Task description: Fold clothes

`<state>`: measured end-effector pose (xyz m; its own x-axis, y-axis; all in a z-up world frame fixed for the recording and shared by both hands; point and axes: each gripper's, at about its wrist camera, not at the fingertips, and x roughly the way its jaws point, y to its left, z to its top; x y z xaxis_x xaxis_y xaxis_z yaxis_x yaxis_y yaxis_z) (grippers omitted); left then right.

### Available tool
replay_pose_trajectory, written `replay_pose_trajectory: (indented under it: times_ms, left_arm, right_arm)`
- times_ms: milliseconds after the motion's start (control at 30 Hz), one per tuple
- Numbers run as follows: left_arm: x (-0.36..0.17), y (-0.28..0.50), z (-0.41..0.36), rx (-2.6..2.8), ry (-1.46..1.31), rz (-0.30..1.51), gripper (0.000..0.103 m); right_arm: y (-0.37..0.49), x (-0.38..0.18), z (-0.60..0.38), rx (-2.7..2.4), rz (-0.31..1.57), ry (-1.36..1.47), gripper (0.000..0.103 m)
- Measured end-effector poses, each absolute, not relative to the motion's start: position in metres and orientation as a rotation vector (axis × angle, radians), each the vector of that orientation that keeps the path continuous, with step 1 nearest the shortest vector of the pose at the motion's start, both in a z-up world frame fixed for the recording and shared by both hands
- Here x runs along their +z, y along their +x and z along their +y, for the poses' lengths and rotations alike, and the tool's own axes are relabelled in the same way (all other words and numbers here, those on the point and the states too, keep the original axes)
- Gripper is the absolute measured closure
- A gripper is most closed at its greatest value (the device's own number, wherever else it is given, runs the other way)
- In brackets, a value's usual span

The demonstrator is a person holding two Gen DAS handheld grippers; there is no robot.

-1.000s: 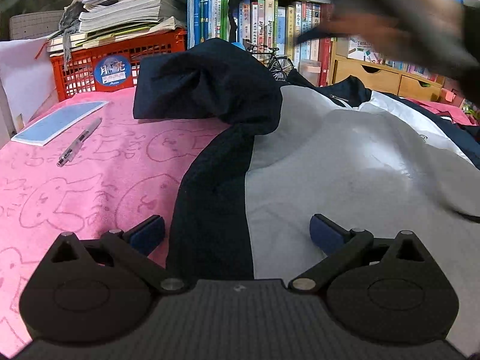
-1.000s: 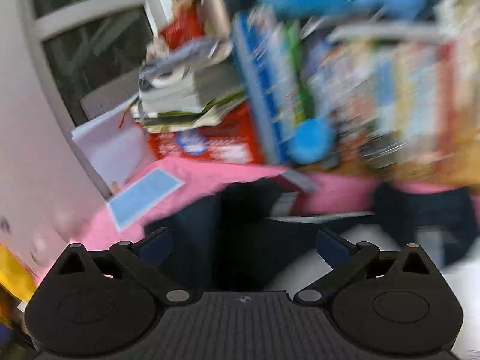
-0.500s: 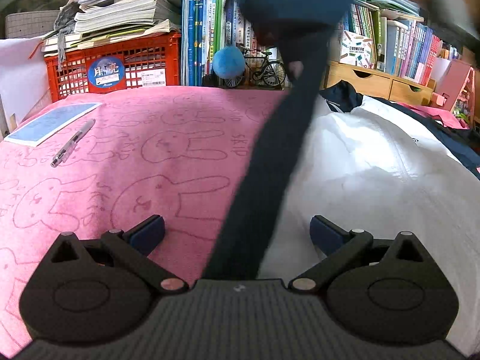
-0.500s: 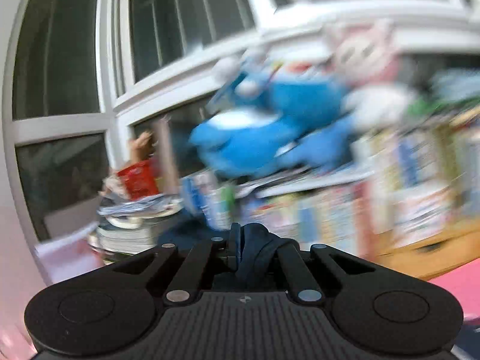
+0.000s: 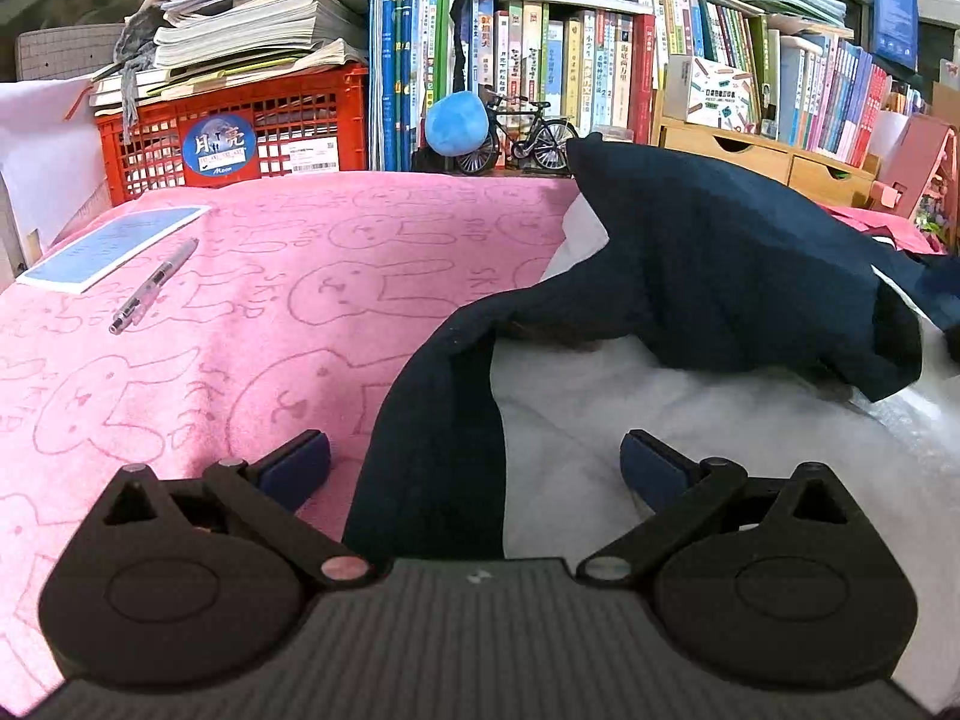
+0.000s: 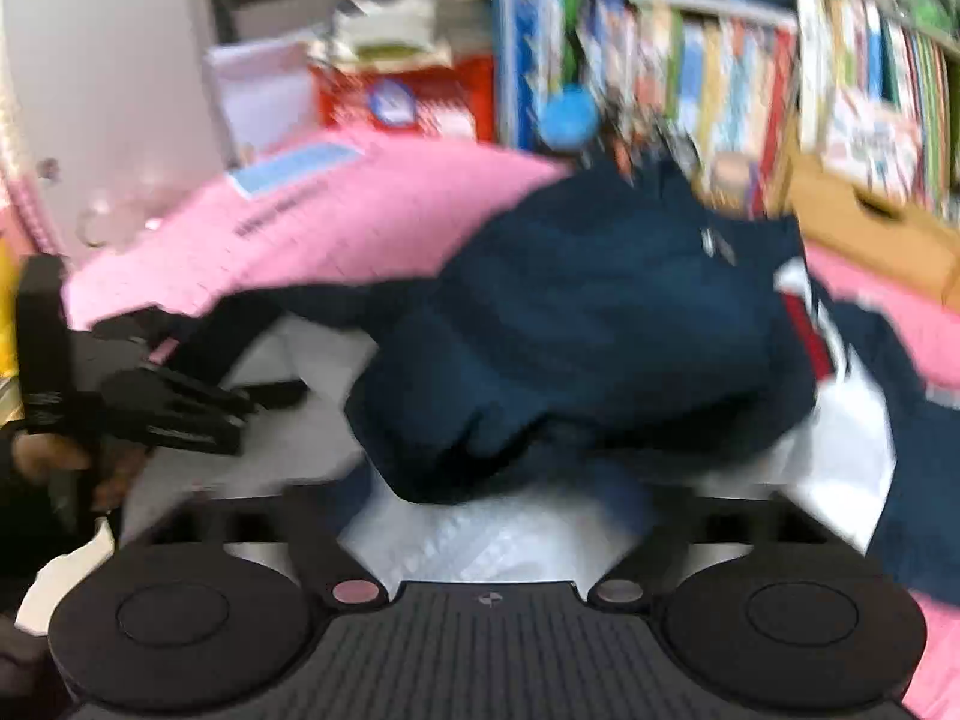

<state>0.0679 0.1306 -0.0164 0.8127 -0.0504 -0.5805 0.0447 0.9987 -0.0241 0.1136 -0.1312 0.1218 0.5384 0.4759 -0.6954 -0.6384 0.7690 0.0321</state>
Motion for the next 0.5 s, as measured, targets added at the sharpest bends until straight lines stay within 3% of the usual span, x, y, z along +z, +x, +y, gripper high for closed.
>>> replay_pose_trajectory:
  times_ms: [200, 300, 333, 433, 467, 500]
  left_arm:
    - [-0.017, 0.067, 0.132, -0.046, -0.016, 0.615, 0.000]
    - [-0.017, 0.066, 0.133, -0.049, -0.029, 0.609, 0.000]
    - [-0.017, 0.065, 0.134, -0.050, -0.035, 0.606, 0.000]
    - [-0.017, 0.064, 0.137, -0.056, -0.053, 0.598, 0.000]
    - [-0.017, 0.063, 0.137, -0.057, -0.059, 0.596, 0.000]
    - [-0.017, 0.063, 0.138, -0.058, -0.064, 0.594, 0.000]
  right_arm:
    - [0.143, 0.146, -0.144, 0.498, 0.640, -0.218, 0.000]
    - [0.180, 0.120, -0.104, 0.477, 0.704, -0.190, 0.002]
    - [0.192, 0.106, -0.088, 0.471, 0.729, -0.195, 0.009]
    - [0.235, 0.073, -0.046, 0.505, 0.831, -0.167, 0.066]
    - [0.250, 0.064, -0.028, 0.518, 0.864, -0.144, 0.079]
    - [0.265, 0.055, -0.010, 0.532, 0.898, -0.121, 0.084]
